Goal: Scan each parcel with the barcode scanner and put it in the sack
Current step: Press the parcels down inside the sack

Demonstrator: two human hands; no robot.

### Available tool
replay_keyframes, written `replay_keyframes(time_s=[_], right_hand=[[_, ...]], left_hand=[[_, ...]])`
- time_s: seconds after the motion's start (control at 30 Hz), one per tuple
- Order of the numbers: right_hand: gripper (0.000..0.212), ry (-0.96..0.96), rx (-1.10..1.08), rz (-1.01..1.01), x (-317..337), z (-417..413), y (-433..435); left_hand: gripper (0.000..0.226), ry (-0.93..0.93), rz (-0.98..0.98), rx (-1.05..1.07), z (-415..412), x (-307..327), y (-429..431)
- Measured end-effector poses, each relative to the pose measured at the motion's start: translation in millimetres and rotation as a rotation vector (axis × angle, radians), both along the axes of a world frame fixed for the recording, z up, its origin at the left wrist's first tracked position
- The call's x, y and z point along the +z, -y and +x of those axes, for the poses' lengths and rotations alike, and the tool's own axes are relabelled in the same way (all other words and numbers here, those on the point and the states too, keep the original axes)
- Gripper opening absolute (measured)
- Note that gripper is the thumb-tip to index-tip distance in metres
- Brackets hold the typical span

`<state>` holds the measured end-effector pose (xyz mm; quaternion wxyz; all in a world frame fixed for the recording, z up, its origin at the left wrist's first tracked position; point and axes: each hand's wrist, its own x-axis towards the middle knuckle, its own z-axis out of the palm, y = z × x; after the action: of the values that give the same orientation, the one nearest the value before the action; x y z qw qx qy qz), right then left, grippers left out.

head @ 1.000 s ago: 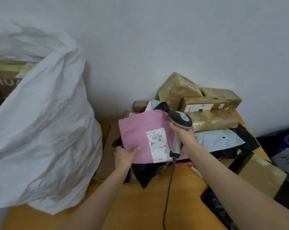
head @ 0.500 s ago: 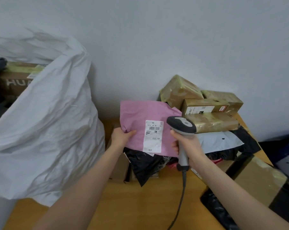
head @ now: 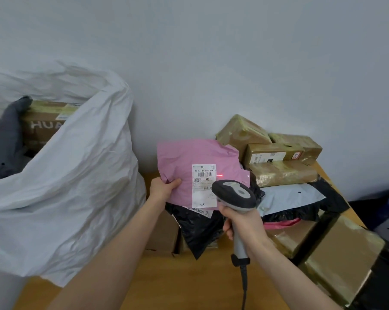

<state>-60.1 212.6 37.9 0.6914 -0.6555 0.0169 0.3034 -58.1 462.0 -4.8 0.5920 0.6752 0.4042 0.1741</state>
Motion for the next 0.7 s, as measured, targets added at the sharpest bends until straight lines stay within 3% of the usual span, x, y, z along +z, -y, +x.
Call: replay_keyframes(time_s=[0.5, 0.7], right_hand=[[0.019, -0.005, -0.043, 0.039, 8.5, -0.4, -1.8], [0.019, 0.084, -0.081, 0.143, 39.3, 22.5, -16.0]], left_hand=[[0.048, 0.032, -0.057, -0.021, 9.0, 2.8, -2.2], [0.024, 0.112, 0.067, -0.033, 12.9, 56.9, -4.3]])
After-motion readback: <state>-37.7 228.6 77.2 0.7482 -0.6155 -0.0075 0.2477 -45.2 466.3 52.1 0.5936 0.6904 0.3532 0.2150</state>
